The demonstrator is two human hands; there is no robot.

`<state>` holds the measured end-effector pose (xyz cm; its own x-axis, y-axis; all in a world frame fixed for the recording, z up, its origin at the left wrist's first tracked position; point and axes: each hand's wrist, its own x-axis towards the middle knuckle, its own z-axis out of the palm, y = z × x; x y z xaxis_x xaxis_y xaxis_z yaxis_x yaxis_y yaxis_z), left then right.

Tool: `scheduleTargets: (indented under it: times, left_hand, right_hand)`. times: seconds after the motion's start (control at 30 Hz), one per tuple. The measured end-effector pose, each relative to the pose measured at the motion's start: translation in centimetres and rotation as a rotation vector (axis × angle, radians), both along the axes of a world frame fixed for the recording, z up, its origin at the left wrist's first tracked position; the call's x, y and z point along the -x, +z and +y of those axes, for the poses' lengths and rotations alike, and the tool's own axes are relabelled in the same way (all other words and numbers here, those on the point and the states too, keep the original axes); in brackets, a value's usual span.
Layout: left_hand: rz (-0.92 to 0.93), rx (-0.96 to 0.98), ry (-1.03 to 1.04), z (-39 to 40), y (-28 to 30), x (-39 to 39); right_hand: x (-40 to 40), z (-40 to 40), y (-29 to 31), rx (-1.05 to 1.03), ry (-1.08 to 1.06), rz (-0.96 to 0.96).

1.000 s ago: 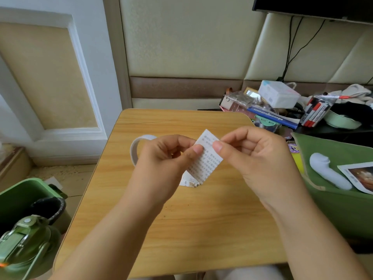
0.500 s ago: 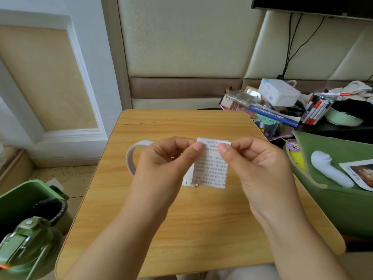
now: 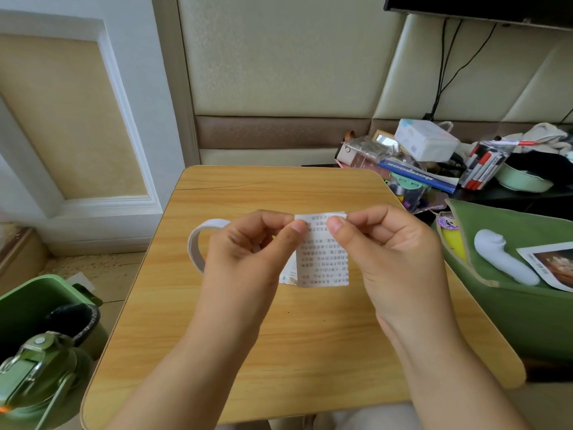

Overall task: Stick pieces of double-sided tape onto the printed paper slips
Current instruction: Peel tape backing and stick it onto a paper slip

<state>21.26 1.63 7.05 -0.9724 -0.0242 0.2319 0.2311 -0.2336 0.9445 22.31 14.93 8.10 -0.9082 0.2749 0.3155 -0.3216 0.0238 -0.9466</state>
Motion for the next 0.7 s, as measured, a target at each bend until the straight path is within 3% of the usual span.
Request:
scheduleTargets:
  times: [0.27,0.5,0.7]
  left_hand:
    - [0.017,0.177,-0.096,-0.5,0.3,0.3]
    - [-0.07,-0.074,-0.045,0.1,0.3,-0.1]
    - [-0.082,-0.005,-0.107,-0.4,0.2,-0.3]
  right_hand:
    - [0.1,0.4,0.5,-0.116,0.054,-0.008]
    - [-0.6,0.4,-0.2,-0.075,0.126,-0.106]
    - [-0.7,0.9,-0.8,-0.137,0.064,-0.079]
